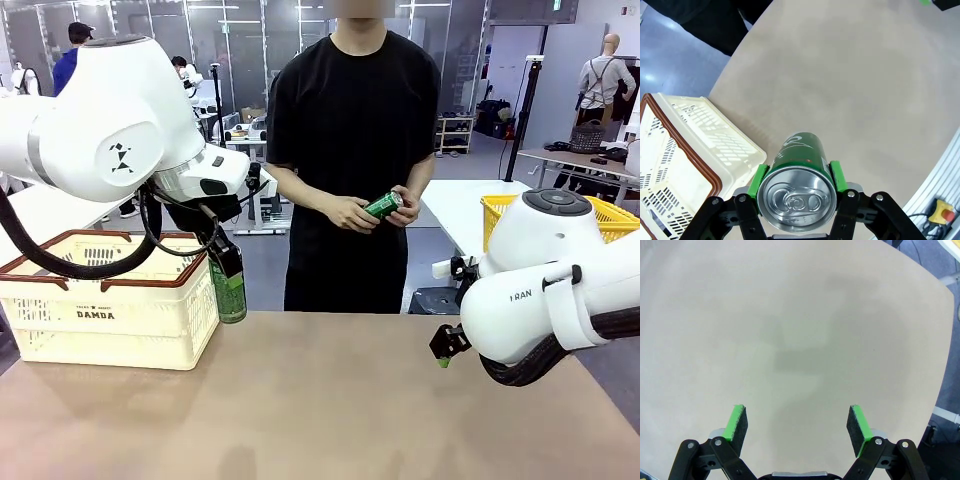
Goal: Place the drinks into the Shopping basket.
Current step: Pick up one drink and place it into the Shopping basket.
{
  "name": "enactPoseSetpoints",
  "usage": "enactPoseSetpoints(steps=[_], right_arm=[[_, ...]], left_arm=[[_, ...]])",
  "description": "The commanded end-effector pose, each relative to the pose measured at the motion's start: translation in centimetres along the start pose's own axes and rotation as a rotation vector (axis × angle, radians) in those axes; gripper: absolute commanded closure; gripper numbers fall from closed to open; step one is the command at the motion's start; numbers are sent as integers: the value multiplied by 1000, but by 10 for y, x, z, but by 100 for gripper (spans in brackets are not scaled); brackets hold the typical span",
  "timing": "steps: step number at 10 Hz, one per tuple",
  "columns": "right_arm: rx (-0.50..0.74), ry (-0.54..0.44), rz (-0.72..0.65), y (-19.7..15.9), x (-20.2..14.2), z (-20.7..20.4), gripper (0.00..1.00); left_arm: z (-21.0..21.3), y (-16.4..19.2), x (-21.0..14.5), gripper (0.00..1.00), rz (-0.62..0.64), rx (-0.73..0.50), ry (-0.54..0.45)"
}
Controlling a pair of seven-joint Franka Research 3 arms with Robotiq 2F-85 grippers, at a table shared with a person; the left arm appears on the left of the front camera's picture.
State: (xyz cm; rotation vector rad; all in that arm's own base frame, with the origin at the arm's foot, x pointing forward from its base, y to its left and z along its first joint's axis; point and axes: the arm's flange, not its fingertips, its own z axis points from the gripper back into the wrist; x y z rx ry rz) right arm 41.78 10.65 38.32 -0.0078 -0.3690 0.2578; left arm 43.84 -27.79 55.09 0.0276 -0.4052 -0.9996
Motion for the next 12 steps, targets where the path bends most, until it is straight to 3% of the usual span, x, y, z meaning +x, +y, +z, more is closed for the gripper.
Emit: enactPoseSetpoints(steps=[1,7,12], right_arm=[[4,1,3,0,0,-1,0],[4,1,3,0,0,-1,0],[4,1,3,0,0,-1,0]], left_arm=[[0,0,0,42,0,0,0],[60,96,1,42,226,114,-75],[81,178,-29,42,481,194,-131]])
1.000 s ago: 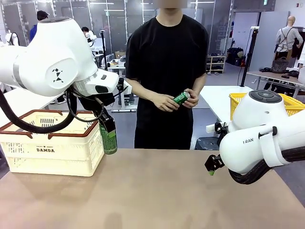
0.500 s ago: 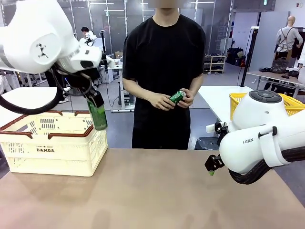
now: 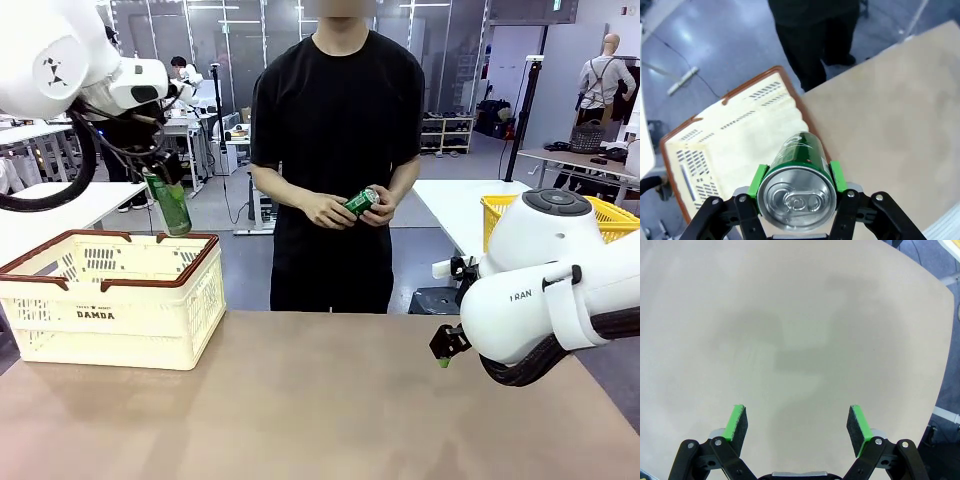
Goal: Place the drinks into the Shopping basket.
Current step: Pick up one drink and place it into the Shopping basket.
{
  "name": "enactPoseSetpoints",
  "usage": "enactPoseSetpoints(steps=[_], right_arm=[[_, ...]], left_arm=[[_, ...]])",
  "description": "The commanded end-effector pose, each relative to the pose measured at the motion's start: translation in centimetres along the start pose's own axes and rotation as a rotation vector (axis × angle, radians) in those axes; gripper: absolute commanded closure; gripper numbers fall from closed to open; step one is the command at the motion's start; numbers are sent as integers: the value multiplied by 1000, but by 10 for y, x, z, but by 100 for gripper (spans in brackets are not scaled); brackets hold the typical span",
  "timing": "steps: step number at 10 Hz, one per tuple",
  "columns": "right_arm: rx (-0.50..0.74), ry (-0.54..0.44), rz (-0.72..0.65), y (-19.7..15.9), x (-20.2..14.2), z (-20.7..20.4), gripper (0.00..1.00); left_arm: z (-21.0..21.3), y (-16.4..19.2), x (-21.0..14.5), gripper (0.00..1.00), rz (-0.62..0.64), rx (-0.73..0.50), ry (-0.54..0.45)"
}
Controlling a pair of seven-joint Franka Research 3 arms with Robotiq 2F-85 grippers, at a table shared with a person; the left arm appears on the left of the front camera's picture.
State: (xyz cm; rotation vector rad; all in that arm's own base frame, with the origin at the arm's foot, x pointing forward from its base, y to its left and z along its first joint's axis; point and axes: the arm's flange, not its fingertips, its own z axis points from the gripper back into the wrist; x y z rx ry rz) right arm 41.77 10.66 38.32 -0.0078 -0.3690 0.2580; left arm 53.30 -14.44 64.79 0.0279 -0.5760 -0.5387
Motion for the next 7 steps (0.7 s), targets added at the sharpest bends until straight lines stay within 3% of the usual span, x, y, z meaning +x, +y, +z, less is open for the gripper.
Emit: enactPoseSetpoints(steps=[1,4,7], right_arm=[[4,1,3,0,0,-1,0],[4,1,3,0,0,-1,0],[4,1,3,0,0,-1,0]], left_arm=[[-6,22,9,42,88,44,10],[-46,83,14,42,156,38,34],[-95,99,5,42,193,9,106]])
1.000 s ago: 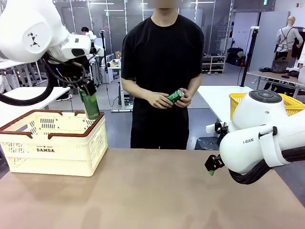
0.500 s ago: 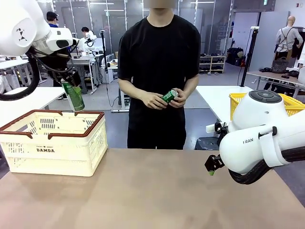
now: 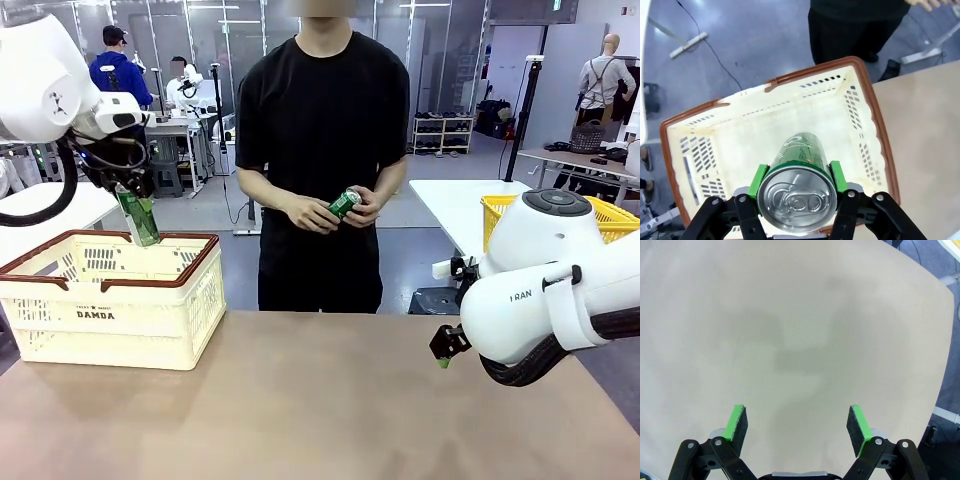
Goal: Place the drinks into the Shopping basket.
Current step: Pick up one drink and place it into the Shopping basket.
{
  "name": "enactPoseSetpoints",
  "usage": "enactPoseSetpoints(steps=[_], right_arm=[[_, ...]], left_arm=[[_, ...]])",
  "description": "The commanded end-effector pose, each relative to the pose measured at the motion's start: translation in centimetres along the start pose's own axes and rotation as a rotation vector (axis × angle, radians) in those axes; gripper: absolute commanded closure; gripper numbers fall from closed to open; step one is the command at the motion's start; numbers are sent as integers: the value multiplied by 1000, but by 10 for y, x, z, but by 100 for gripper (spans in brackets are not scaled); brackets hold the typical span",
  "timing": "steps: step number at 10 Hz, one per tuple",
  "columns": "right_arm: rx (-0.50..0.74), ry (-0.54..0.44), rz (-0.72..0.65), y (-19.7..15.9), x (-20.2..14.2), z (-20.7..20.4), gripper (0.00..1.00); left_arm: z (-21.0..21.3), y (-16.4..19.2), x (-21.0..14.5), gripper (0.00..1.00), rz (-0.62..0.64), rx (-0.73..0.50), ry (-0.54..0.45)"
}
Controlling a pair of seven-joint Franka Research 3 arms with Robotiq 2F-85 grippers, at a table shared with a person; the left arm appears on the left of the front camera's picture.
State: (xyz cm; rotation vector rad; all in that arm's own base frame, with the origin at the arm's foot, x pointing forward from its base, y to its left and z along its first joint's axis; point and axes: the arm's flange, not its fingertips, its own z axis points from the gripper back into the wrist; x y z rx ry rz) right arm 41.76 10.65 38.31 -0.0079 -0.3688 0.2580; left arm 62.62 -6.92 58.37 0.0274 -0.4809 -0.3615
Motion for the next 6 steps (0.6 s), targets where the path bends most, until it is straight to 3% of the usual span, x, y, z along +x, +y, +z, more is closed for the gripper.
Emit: enactPoseSetpoints(steps=[1,6], right_arm=[[4,0,3,0,1,-1,0],[4,0,3,0,1,-1,0]], left_arm=[[-14,0,5,42,16,-30,10],[-80,-5,-25,42,57,-62,53]])
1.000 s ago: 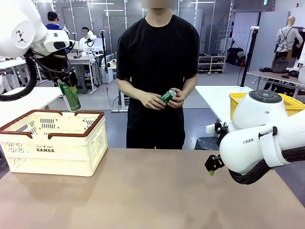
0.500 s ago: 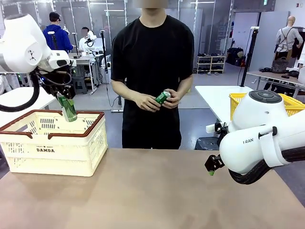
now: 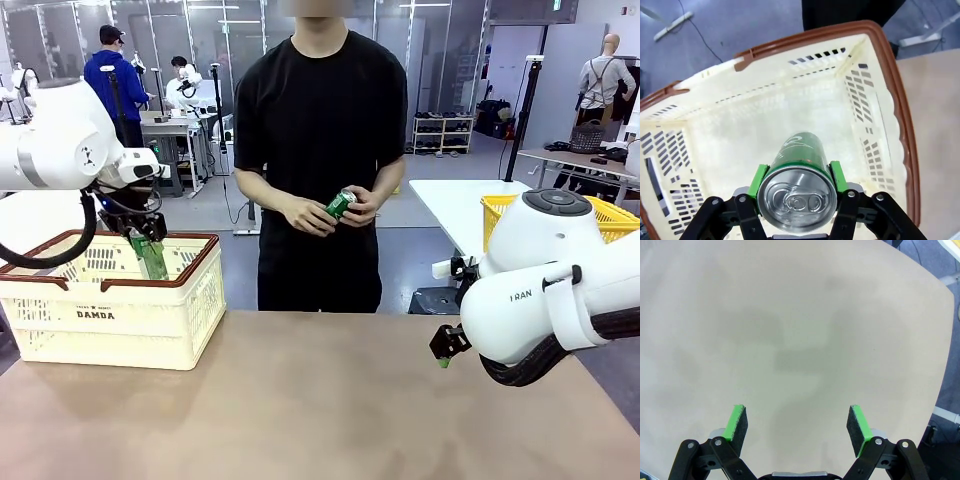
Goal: Place the drinks into the Shopping basket.
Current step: Pick up one drink and place it into the Shopping basket.
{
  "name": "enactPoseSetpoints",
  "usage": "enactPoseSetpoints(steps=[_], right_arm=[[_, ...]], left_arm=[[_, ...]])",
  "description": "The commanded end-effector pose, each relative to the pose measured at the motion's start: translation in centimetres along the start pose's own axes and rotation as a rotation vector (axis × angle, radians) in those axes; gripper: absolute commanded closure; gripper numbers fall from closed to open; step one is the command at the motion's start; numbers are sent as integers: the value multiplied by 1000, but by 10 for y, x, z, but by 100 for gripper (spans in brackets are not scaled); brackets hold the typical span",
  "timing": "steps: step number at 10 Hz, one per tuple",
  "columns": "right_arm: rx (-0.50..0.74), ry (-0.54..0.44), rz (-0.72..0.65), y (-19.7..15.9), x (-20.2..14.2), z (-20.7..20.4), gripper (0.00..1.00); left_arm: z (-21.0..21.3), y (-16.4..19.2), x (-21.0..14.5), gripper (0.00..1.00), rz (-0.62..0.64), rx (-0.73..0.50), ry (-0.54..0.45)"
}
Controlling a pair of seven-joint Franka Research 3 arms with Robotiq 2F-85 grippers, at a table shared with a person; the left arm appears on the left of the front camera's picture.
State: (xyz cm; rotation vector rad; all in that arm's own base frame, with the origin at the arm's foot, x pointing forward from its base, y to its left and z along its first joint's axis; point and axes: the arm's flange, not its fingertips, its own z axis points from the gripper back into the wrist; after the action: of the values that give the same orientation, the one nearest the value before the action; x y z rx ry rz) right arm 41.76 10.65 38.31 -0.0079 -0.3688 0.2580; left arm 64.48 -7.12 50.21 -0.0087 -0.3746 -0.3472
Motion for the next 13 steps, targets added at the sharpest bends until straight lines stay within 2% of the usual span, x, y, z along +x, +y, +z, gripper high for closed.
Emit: enactPoseSetpoints(steps=[1,2,3,6,11,13], right_arm=[[4,0,3,0,1,-1,0],[4,0,3,0,1,-1,0],[4,0,3,0,1,-1,0],[4,0,3,0,1,-1,0],[4,0,3,0,1,-1,0],[4,0,3,0,1,-1,0]], left_arm=[[-7,-1,-9,42,40,-1,-34],[-6,-2,-15,42,37,-1,-47],[-8,0,-4,42,9,-3,4],[-8,0,-4,42,9,-3,4],[-54,-6,1,42,4,-54,-23],[-68,-2,16,42,6,-12,32]])
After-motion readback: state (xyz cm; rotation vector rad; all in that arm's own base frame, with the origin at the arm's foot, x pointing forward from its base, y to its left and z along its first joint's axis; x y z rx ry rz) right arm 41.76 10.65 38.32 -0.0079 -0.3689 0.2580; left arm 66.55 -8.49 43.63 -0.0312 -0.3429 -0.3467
